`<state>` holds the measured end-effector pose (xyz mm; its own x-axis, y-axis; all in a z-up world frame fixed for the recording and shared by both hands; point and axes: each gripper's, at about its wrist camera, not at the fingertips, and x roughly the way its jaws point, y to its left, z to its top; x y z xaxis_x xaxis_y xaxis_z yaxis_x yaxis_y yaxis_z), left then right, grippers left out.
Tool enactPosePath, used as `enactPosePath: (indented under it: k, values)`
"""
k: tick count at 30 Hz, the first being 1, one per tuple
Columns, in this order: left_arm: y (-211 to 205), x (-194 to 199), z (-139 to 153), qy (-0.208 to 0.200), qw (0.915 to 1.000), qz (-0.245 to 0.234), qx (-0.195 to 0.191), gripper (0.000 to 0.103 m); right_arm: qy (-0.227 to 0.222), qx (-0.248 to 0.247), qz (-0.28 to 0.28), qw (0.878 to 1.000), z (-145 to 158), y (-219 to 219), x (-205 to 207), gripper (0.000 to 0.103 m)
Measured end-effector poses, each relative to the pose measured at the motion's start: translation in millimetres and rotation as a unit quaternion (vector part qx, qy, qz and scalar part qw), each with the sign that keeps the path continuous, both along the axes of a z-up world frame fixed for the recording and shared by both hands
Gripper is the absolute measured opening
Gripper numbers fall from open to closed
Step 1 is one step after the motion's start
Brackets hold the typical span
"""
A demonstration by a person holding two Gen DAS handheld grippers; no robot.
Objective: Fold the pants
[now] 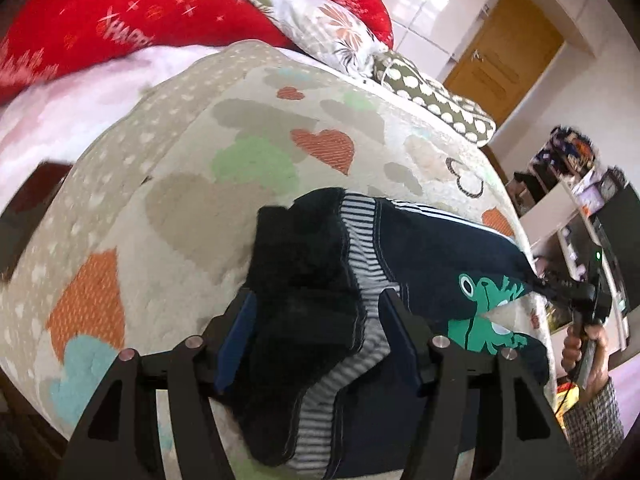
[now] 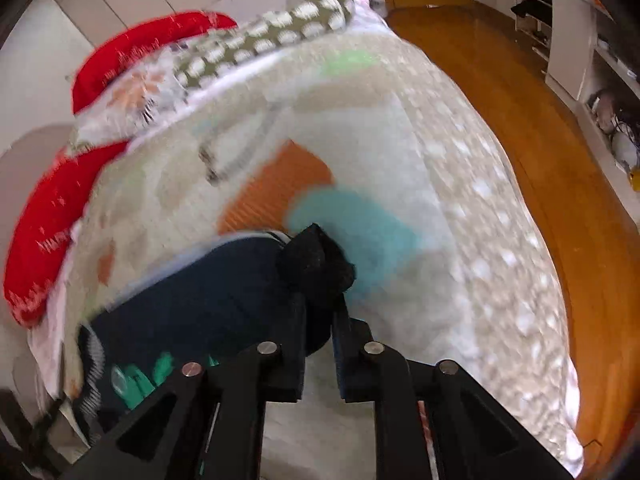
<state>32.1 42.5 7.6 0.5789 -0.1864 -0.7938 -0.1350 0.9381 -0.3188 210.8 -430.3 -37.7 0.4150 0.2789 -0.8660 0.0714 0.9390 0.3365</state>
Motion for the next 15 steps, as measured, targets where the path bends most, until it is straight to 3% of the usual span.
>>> enactPosePath:
  k: [1, 2, 4, 6, 9, 11, 15]
  values:
    - [-3.4, 4.4, 2.7, -0.001, 1.0000, -0.008, 0.005, 0.062, 0.014, -0.004, -0.015, 1.000, -9.2, -7.6, -6.2, 0.031]
    - [-7.8, 10.2, 6.7, -0.001, 0.9997, -0.020, 0.014, 0.062, 0.017, 0.007, -0.026, 1.000, -13.1, -14.3, -11.4, 0.036]
    - [-15.7, 20.5, 13.2, -0.005, 0.9986, -0.040, 0.034, 0.065, 0.002, 0.033, -0.050, 0.998, -7.1, -31.6, -21.9, 0.036]
    - [-24.5, 36.1, 17.7, -0.012, 0.9965, -0.063, 0.053, 0.070, -0.023, 0.014, -0.057, 0.998, 7.5, -35.3, -25.2, 0.036]
    - [-36.9, 67.3, 14.9, -0.013, 0.9928, -0.104, 0.059, 0.072, -0.062, -0.026, 0.015, 0.998, 36.8, -9.4, -13.1, 0.043]
    - [-47.0, 95.0, 6.7, 0.003, 0.9888, -0.141, 0.051, 0.072, -0.071, -0.045, 0.073, 0.994, 45.7, 18.3, -1.1, 0.064]
    - [-63.1, 142.8, -15.1, 0.046, 0.9764, -0.206, 0.045, 0.072, -0.073, -0.077, 0.198, 0.974, 45.6, 90.0, 36.1, 0.067]
